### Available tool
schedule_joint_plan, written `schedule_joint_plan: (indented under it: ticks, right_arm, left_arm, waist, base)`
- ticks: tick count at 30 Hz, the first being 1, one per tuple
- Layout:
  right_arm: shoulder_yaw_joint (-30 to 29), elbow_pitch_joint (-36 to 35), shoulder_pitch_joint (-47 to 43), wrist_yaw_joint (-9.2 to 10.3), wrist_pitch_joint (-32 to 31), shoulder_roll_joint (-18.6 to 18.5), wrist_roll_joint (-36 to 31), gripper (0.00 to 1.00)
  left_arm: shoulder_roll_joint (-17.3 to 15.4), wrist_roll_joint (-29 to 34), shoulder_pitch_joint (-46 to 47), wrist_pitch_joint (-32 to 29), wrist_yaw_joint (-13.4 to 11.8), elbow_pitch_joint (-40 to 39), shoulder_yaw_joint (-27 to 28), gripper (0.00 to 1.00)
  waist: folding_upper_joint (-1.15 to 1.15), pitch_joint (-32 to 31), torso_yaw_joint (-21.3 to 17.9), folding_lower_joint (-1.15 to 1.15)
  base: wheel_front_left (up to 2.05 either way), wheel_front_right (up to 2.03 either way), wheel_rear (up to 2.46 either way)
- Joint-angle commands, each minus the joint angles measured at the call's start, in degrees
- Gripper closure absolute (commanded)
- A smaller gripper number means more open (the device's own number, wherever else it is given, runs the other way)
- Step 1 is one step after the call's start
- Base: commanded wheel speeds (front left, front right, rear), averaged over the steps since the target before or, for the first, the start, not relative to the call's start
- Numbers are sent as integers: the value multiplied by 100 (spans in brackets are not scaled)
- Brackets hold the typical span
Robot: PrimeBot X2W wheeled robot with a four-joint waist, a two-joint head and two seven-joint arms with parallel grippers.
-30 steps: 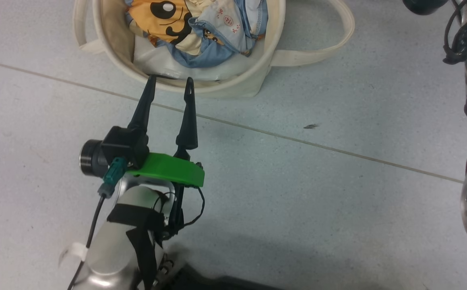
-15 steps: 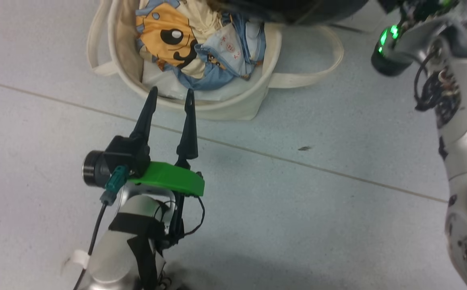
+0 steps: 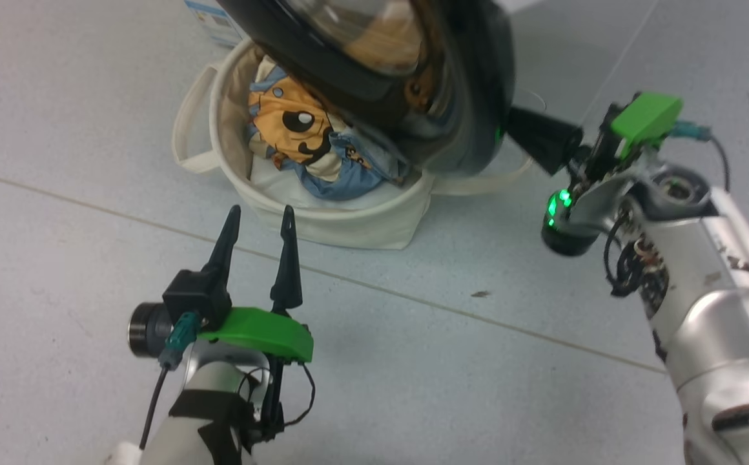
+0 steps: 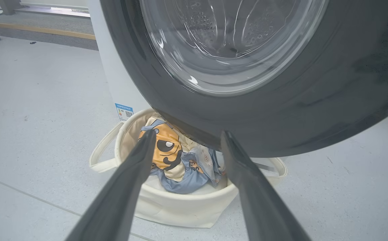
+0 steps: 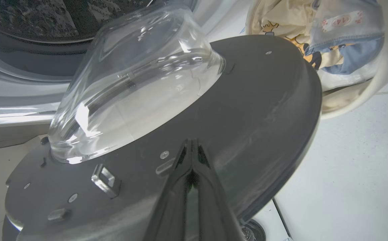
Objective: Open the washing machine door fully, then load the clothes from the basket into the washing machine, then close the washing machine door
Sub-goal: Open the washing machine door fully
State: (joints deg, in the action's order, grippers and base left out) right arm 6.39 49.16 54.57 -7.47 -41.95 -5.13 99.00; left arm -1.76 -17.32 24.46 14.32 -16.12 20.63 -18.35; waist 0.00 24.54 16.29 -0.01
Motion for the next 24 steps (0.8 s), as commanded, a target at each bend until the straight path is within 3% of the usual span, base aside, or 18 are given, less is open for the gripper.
schedule_joint_plan:
  ticks: [1,15,24]
  right_arm:
    - [313,-268,-153,-2,-97,222,227,100]
    - [2459,-698,-1016,-2,745,224,1656,100]
    - [2731,-642,-1056,-2,1217,224,1836,100]
  left_arm:
    - [-111,27,-97,68,-15,-130,218,0]
    - [-111,83,-537,68,86,3,473,0]
    - [-111,121,-665,68,121,41,646,0]
  waist:
    - [0,-202,71,1]
    - [0,-857,213,1]
    - [0,-1008,255,1]
  base:
    - [0,0,0]
    - [0,0,0]
    - [0,0,0]
